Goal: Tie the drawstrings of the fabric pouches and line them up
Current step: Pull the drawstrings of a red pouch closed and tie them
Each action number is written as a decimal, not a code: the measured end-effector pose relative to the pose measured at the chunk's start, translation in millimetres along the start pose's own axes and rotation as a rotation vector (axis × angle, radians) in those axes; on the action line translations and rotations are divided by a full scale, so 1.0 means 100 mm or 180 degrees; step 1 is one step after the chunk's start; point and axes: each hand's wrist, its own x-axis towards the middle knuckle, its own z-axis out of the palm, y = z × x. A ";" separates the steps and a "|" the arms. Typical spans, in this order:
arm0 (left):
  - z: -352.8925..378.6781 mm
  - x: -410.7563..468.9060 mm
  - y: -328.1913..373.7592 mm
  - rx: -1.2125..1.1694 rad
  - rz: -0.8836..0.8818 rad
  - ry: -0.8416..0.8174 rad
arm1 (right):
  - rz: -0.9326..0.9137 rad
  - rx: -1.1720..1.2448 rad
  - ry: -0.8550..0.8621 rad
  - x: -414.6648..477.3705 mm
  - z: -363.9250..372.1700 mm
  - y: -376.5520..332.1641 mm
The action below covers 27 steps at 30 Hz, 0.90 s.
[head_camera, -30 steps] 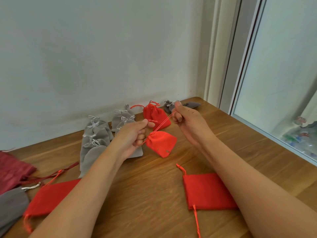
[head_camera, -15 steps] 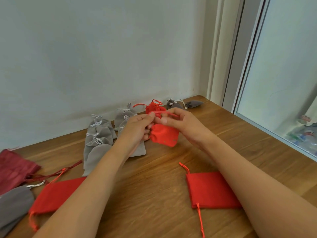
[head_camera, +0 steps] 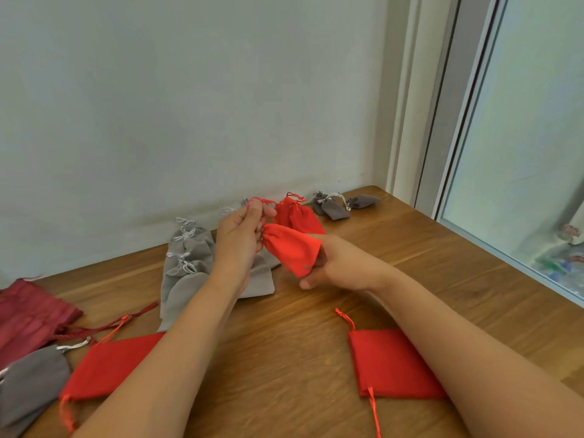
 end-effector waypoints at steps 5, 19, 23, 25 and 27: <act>0.00 -0.02 0.02 0.0159 0.0022 -0.0171 | -0.0114 -0.0034 0.0288 0.00 -0.01 -0.06; 0.08 -0.14 0.06 0.0774 -0.0491 -0.1306 | -0.0233 0.1508 0.1130 0.02 -0.10 -0.08; 0.11 -0.12 0.02 0.0532 -0.0605 -0.1203 | -0.0187 0.1675 0.1195 0.00 -0.09 -0.10; 0.10 -0.09 -0.01 0.0184 -0.0784 -0.1038 | -0.0230 0.1666 0.1353 0.00 -0.10 -0.11; 0.04 -0.06 -0.03 -0.0102 -0.0956 -0.0998 | -0.0315 0.1580 0.1405 0.00 -0.13 -0.10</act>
